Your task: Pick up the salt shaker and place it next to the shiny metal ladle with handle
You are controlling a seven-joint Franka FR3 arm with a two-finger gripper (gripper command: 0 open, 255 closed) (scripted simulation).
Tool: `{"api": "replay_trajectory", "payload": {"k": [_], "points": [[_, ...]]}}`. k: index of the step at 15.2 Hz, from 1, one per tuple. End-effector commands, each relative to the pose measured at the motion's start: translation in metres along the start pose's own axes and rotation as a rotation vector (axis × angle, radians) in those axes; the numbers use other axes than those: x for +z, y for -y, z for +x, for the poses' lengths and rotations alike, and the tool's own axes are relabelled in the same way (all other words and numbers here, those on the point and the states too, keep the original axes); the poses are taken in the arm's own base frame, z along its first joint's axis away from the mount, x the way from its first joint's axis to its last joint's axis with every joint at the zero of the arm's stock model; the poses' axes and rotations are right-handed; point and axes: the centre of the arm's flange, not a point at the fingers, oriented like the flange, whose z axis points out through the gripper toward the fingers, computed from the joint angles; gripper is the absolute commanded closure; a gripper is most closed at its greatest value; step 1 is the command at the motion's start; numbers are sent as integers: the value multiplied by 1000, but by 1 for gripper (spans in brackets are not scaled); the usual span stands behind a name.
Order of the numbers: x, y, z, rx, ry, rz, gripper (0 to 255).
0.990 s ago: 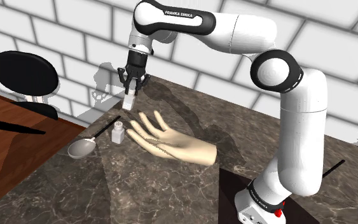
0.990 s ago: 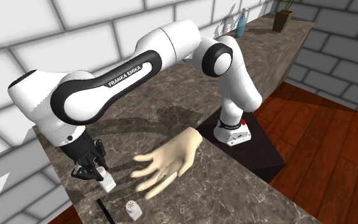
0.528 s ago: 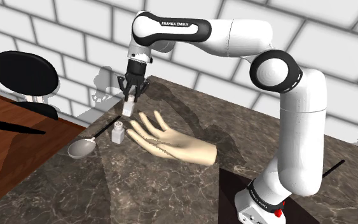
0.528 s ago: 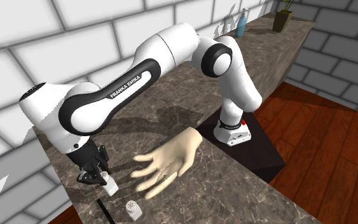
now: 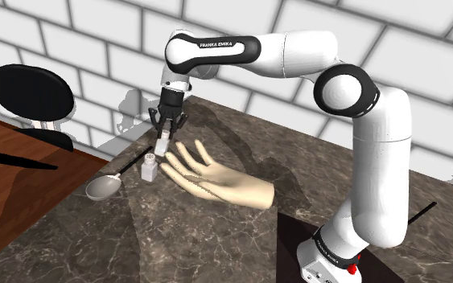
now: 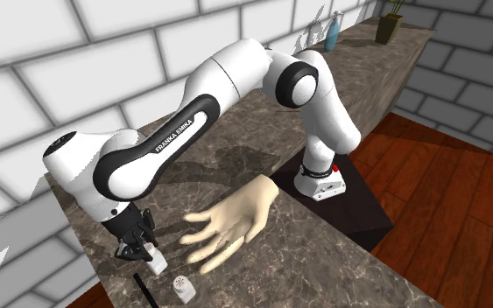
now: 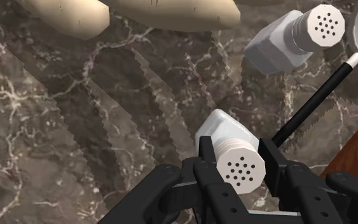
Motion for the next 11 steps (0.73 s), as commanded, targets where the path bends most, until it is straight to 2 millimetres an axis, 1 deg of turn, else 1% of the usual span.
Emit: {"api": "replay_trajectory", "payload": {"k": [1, 3, 11], "points": [[11, -1, 4, 0, 0, 0, 255], [22, -4, 7, 0, 0, 0, 255], [22, -4, 7, 0, 0, 0, 255]]}}
